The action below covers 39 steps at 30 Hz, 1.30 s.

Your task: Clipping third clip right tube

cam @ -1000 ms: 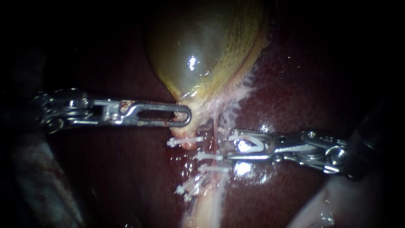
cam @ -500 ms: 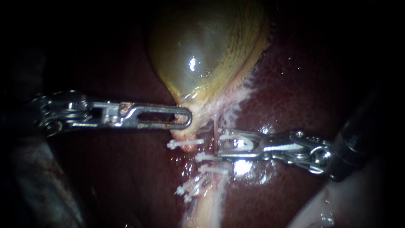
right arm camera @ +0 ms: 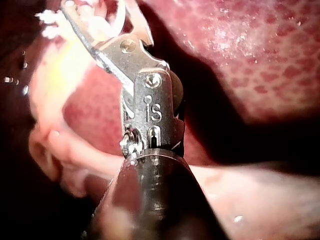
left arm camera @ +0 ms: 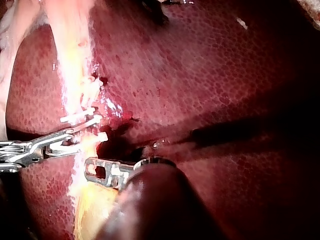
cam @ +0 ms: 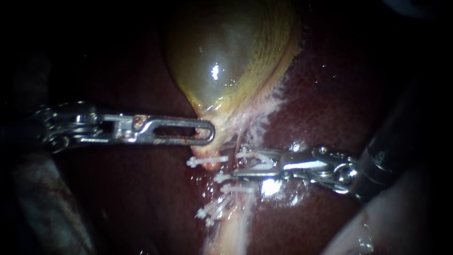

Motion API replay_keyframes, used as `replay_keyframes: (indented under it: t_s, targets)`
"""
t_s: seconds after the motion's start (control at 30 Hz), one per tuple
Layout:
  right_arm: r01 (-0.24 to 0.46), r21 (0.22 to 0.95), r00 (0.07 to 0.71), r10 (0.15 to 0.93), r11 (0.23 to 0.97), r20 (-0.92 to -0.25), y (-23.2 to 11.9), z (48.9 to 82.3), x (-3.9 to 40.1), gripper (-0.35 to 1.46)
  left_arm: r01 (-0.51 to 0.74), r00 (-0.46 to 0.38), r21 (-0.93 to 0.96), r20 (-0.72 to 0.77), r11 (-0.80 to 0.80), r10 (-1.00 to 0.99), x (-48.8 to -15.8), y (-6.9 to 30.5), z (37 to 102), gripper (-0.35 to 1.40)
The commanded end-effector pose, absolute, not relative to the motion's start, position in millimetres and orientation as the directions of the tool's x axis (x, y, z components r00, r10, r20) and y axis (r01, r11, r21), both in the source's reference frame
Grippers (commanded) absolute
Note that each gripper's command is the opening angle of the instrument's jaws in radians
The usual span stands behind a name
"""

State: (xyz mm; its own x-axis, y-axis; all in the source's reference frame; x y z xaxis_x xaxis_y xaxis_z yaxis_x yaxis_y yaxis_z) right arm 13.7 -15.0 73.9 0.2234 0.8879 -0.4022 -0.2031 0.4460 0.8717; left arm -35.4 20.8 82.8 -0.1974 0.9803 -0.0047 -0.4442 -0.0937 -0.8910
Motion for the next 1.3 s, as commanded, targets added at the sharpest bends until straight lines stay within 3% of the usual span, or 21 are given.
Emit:
replay_keyframes:
  t_s: [0.03, 1.3]
  targets:
    - [-0.204, 0.871, 0.223, 0.888, 0.446, -0.402, -14.9, 73.8, 13.7, 0.47, -0.444, -0.197, -0.891, -0.006, -0.095, 0.98, -35.4, 20.8, 82.8, -0.35]
    - [-0.2, 0.88, 0.223, 0.894, 0.432, -0.388, -13.8, 75.5, 13.0, 0.45, -0.444, -0.197, -0.891, -0.006, -0.095, 0.98, -35.5, 20.6, 82.7, -0.35]
